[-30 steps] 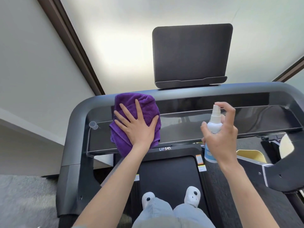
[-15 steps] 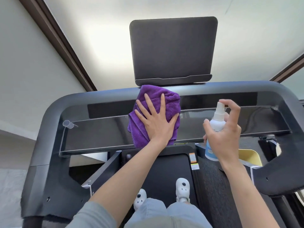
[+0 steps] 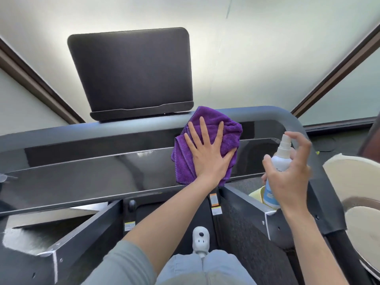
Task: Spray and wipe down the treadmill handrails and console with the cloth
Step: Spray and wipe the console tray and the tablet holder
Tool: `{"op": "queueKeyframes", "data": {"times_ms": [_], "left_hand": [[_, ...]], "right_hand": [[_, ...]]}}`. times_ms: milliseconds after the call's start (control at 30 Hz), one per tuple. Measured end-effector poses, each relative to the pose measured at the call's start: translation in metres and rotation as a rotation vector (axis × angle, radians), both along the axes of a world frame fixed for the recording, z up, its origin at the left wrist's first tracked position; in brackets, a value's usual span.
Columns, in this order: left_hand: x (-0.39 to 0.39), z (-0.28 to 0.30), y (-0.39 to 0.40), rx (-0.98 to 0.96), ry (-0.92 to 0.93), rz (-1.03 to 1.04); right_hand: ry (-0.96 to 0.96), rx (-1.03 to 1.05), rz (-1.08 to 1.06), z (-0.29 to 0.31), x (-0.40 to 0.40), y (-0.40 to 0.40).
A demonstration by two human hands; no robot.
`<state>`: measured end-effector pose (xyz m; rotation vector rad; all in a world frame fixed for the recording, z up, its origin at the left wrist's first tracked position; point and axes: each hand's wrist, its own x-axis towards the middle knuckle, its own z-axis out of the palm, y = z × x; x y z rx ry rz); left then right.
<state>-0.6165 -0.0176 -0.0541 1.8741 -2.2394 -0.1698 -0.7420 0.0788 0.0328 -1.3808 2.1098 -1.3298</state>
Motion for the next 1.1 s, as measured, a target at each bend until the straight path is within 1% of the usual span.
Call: {"op": "queueKeyframes", "data": {"times_ms": [133,267,367,467,533,567,667,800,1100], "left_hand": [[-0.05,0.001,0.002,0.016,-0.014,-0.12],[-0.091,0.005,0.007,0.053,-0.01,-0.16],[-0.11,0.007,0.011,0.059,-0.021,-0.22],[-0.107,0.006,0.006,0.03,-0.016,-0.33],[-0.092,0.005,0.001,-0.017,-0.008,-0.372],[-0.083,0.004,0.0,-0.041,-0.002,-0.361],[-0.057,0.002,0.001,-0.066,0.027,-0.275],[-0.016,0.002,0.004,-0.043,0.032,-0.174],[0.133,0.002,0.006,-0.033,0.018,0.117]], "right_hand": [[-0.02,-0.037,-0.064,-0.001,-0.032,0.014],[-0.043,-0.038,-0.099,-0.004,-0.05,0.03],[-0.071,-0.03,-0.101,-0.005,-0.054,0.037],[-0.058,-0.032,-0.083,-0.006,-0.056,0.038],[-0.054,-0.027,-0.065,-0.007,-0.056,0.036],[-0.052,-0.024,-0.054,-0.007,-0.056,0.034],[-0.045,-0.016,-0.009,-0.008,-0.053,0.025],[-0.055,0.002,0.087,-0.011,-0.036,0.004],[-0.022,0.005,0.38,-0.006,0.051,-0.051]]}}
